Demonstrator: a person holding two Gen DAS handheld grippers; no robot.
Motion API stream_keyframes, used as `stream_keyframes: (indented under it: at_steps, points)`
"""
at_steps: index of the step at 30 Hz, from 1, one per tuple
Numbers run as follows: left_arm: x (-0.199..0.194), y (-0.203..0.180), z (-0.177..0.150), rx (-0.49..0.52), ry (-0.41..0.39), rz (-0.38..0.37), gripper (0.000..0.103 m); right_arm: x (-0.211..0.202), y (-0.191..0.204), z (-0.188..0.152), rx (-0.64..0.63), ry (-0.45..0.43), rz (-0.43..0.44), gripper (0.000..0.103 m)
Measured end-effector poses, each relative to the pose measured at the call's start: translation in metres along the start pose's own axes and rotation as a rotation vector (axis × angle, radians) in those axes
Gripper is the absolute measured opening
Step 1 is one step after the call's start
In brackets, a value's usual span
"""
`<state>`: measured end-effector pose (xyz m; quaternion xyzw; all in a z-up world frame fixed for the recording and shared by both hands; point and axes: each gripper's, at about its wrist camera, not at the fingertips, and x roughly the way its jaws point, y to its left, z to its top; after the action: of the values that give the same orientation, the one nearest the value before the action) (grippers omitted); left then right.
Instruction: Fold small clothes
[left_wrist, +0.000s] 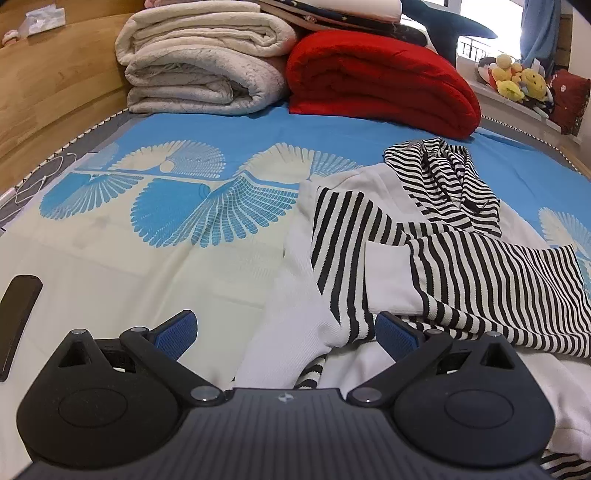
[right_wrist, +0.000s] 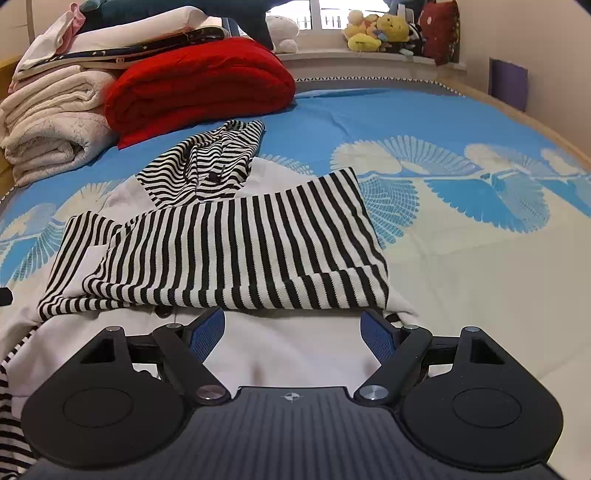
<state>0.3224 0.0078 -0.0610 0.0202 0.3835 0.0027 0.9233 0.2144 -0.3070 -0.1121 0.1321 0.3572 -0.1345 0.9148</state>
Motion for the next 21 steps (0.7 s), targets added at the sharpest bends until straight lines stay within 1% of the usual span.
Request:
stream_keyframes:
  at_steps: [4, 8, 12, 14, 15, 17, 18, 19, 21]
  points:
    - [0.001, -0.002, -0.001, 0.021, 0.009, -0.003, 0.102, 0.002, 0.000, 0.000, 0.010, 0.016, 0.010, 0.082]
    - [0.002, -0.007, -0.003, 0.042, 0.039, -0.037, 0.102, 0.003, 0.003, 0.000, 0.001, 0.016, 0.015, 0.082]
    - [0.005, -0.005, -0.005, 0.013, 0.087, -0.086, 0.102, 0.003, 0.004, 0.000, 0.000, 0.015, 0.014, 0.082]
    - [0.001, -0.002, -0.001, -0.010, 0.085, -0.110, 0.102, -0.002, 0.003, 0.003, 0.006, -0.016, 0.016, 0.082]
    - [-0.005, 0.002, 0.005, -0.025, 0.071, -0.138, 0.102, -0.007, 0.001, 0.007, 0.013, -0.043, 0.024, 0.081]
    - [-0.021, 0.016, 0.026, -0.051, 0.025, -0.223, 0.102, -0.029, -0.006, 0.025, 0.029, -0.132, 0.063, 0.081]
    - [-0.032, 0.025, 0.041, -0.071, -0.021, -0.267, 0.102, -0.042, -0.012, 0.039, 0.046, -0.177, 0.083, 0.082]
    - [-0.040, 0.031, 0.055, -0.083, -0.055, -0.292, 0.102, -0.054, -0.019, 0.057, 0.072, -0.208, 0.102, 0.082]
    - [-0.049, 0.037, 0.094, -0.072, -0.119, -0.308, 0.102, -0.071, -0.032, 0.102, 0.104, -0.261, 0.142, 0.082]
